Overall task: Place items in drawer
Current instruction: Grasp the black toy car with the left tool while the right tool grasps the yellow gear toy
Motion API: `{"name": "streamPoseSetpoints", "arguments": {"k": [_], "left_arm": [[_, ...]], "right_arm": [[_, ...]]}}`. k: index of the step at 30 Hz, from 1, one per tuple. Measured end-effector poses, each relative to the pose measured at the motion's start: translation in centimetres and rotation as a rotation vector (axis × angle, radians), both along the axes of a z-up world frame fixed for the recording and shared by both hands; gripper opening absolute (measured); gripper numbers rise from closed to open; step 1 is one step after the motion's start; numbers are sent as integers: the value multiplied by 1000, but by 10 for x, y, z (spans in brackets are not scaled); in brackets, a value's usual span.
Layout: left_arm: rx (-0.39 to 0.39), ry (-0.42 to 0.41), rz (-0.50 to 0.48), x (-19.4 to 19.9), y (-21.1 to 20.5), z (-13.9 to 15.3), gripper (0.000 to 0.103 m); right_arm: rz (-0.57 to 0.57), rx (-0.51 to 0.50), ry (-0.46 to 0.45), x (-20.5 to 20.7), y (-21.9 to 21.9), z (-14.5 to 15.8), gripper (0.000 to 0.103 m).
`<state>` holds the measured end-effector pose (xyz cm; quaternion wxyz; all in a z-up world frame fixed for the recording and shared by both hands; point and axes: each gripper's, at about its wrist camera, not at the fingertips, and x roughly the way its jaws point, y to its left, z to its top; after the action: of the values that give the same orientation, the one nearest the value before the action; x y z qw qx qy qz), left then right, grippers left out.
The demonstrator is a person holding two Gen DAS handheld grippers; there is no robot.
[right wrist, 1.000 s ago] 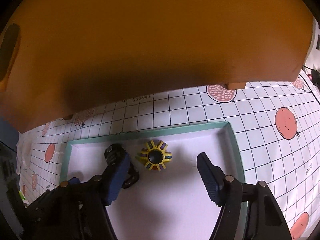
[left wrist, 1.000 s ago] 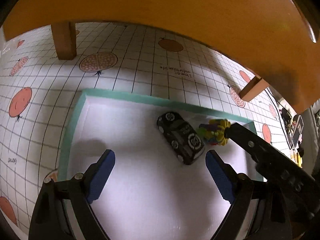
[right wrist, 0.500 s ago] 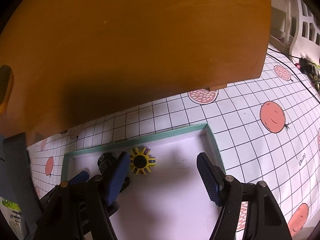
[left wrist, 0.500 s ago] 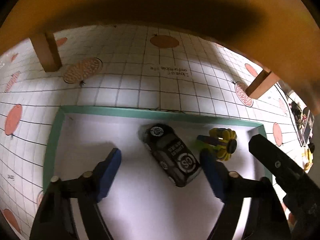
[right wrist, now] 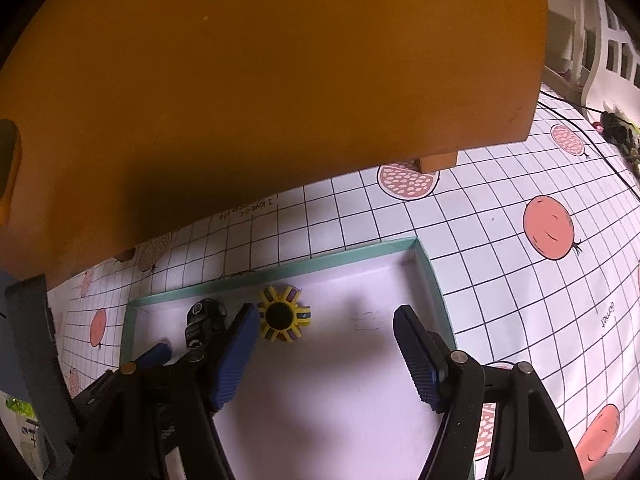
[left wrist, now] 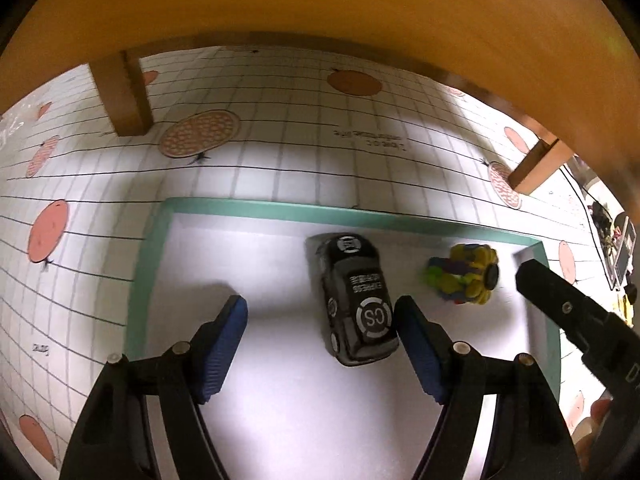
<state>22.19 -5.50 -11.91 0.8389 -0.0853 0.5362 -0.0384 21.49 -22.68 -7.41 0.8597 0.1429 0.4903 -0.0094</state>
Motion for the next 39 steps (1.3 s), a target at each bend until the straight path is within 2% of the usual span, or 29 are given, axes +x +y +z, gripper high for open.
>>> {"name": "streamPoseSetpoints", "arguments": {"k": [10, 13, 14, 16, 19, 20, 21, 23, 32, 39], "left_arm": [[21, -20, -36, 5, -3, 0, 77], [27, -16, -43, 6, -5, -2, 63], [30, -17, -42, 5, -5, -1, 62], [25, -21, -45, 5, -6, -1, 57], [14, -26, -67, 5, -8, -1, 43], [13, -27, -73, 5, -9, 0, 36], [21, -33, -80, 3, -11, 1, 34], [49, -35, -83, 1, -13, 2, 34], [35, -26, -16, -19, 8, 6, 34], [-10, 1, 20, -32, 24, 0, 34]], "right_arm": [[67, 3, 22, 4, 14, -9, 73], [76, 12, 30, 4, 16, -13, 73], [78, 13, 30, 5, 16, -14, 73], [81, 15, 29, 4, 17, -14, 79], [82, 23, 31, 5, 16, -17, 81], [83, 23, 31, 5, 16, -17, 82], [83, 24, 32, 5, 16, -17, 91], [81, 34, 32, 6, 16, -19, 103], [91, 49, 16, 9, 20, -21, 103], [154, -16, 1, 18, 36, -26, 103]]}}
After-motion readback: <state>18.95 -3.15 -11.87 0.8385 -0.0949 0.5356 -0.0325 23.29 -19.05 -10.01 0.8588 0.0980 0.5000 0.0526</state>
